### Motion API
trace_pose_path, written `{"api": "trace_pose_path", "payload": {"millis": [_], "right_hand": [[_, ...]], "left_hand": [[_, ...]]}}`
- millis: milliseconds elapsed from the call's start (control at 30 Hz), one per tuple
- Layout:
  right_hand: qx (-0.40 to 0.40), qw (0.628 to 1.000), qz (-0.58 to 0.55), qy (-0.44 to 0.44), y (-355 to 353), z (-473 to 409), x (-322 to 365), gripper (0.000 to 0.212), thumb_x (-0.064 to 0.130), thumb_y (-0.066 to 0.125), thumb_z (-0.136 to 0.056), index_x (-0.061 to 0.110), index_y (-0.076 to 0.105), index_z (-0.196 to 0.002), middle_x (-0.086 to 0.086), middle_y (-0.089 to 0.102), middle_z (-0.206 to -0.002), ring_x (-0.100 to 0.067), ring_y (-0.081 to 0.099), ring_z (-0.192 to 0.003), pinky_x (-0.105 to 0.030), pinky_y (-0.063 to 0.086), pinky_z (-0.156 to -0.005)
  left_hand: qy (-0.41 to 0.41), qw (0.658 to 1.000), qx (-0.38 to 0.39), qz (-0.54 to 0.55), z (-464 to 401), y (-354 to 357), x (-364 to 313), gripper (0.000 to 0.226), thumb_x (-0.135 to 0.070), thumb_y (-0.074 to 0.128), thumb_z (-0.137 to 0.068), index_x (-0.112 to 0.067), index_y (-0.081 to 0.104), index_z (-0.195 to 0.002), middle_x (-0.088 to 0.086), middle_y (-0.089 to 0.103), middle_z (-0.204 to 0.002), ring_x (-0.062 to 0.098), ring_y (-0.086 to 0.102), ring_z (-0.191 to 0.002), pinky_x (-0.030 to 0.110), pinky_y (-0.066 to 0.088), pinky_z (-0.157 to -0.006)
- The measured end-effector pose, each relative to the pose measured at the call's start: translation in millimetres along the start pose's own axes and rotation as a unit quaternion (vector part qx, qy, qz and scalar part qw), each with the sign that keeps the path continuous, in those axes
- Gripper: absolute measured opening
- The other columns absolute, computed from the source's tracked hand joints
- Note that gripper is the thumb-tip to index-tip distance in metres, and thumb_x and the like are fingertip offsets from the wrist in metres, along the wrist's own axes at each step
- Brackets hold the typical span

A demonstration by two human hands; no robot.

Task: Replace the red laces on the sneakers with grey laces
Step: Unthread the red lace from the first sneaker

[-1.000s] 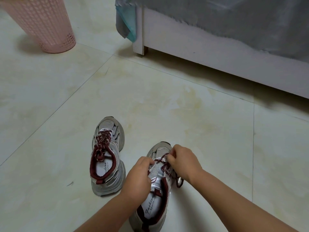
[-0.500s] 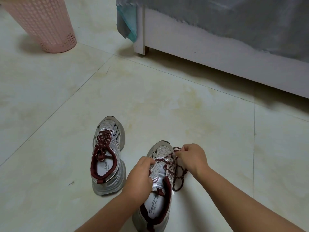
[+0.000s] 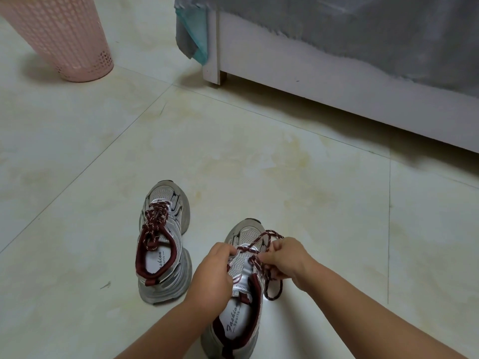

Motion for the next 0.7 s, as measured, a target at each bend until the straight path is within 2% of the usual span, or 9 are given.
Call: {"api": "trace_pose_path", "payload": {"millis": [100,167,200,300,367,433,500,600,700], "right_hand": [[-0.158,0.980,0.100,-0.061,-14.8,-7.0,5.5,0.037,0.014,0.060,-0.084,0.015,0.039,-0.053,-0.003,0.045,-0.058,-0.022,0.043,-0.061,-0.026,0.032,-0.056],[-0.206,0.966,0.131,-0.085,-26.1,-8.6,7.3,0.032,0.017,0.056,-0.086,0.017,0.040,-0.059,0.003,0.044,-0.063,-0.022,0.045,-0.071,-0.027,0.031,-0.061],[-0.195,0.967,0.140,-0.084,-27.8,-8.4,6.6,0.030,0.019,0.056,-0.087,0.018,0.041,-0.061,0.005,0.045,-0.064,-0.021,0.046,-0.074,-0.027,0.032,-0.062],[-0.094,0.976,0.187,-0.060,-18.7,-5.2,-0.7,0.033,0.029,0.064,-0.084,0.016,0.046,-0.060,0.002,0.049,-0.063,-0.019,0.046,-0.069,-0.026,0.033,-0.061],[-0.036,0.989,0.134,-0.050,-9.8,-2.0,-5.4,0.033,0.028,0.068,-0.082,0.012,0.048,-0.061,-0.005,0.047,-0.062,-0.018,0.043,-0.063,-0.023,0.033,-0.057],[0.005,0.998,0.042,-0.045,-4.7,-0.2,-6.3,0.037,0.020,0.071,-0.080,0.011,0.047,-0.054,-0.002,0.047,-0.052,-0.012,0.043,-0.050,-0.017,0.034,-0.048],[0.028,0.998,0.015,-0.054,-1.3,0.5,-6.0,0.042,0.011,0.071,-0.079,0.013,0.042,-0.049,0.000,0.044,-0.047,-0.006,0.040,-0.041,-0.012,0.033,-0.041],[0.000,0.997,0.043,-0.064,1.8,0.0,-3.9,0.038,0.005,0.066,-0.081,0.011,0.040,-0.054,-0.001,0.038,-0.051,-0.007,0.034,-0.042,-0.013,0.030,-0.041],[-0.117,0.987,0.099,-0.057,-7.1,-3.7,-3.1,0.036,0.006,0.057,-0.081,0.014,0.038,-0.052,-0.001,0.037,-0.052,-0.015,0.033,-0.050,-0.024,0.028,-0.047]], "left_hand": [[-0.002,1.000,0.002,0.001,0.5,-0.4,-0.1,0.051,0.010,0.045,-0.076,-0.025,0.049,-0.114,-0.019,0.043,-0.108,0.002,0.049,-0.091,0.013,0.039,-0.078],[-0.004,1.000,0.003,-0.001,1.1,-1.0,0.5,0.052,0.010,0.045,-0.076,-0.025,0.049,-0.113,-0.019,0.044,-0.108,0.001,0.049,-0.090,0.016,0.042,-0.079],[-0.004,1.000,0.003,-0.002,1.0,-1.1,0.8,0.052,0.010,0.045,-0.076,-0.025,0.049,-0.113,-0.019,0.044,-0.108,0.001,0.049,-0.089,0.016,0.042,-0.078],[-0.002,1.000,-0.002,-0.002,0.4,-0.9,0.3,0.051,0.010,0.045,-0.075,-0.025,0.049,-0.111,-0.019,0.043,-0.107,0.001,0.049,-0.089,0.014,0.040,-0.076],[-0.003,1.000,-0.002,-0.003,0.5,-0.9,-0.8,0.051,0.010,0.045,-0.075,-0.025,0.049,-0.111,-0.019,0.044,-0.107,0.001,0.049,-0.089,0.016,0.041,-0.077],[-0.003,1.000,0.000,-0.003,1.0,-1.4,-0.9,0.051,0.010,0.045,-0.074,-0.024,0.049,-0.111,-0.018,0.043,-0.107,0.002,0.049,-0.089,0.017,0.042,-0.078],[-0.003,1.000,-0.001,-0.005,1.0,-1.9,-0.7,0.050,0.010,0.046,-0.074,-0.024,0.049,-0.111,-0.019,0.043,-0.106,0.002,0.048,-0.089,0.016,0.041,-0.078],[-0.006,1.000,-0.002,-0.007,1.0,-2.3,-1.6,0.050,0.009,0.046,-0.076,-0.023,0.049,-0.113,-0.018,0.043,-0.107,0.003,0.049,-0.090,0.017,0.043,-0.079],[-0.008,1.000,0.003,-0.001,1.7,-3.1,-2.5,0.050,0.010,0.046,-0.076,-0.023,0.050,-0.114,-0.017,0.045,-0.110,0.004,0.050,-0.093,0.019,0.044,-0.082]]}}
Point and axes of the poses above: each hand's wrist, its own z-axis away from the middle knuckle, its own y-axis out of the palm, x = y × z, the point moved 1 cm from there along -z, towards the middle knuckle
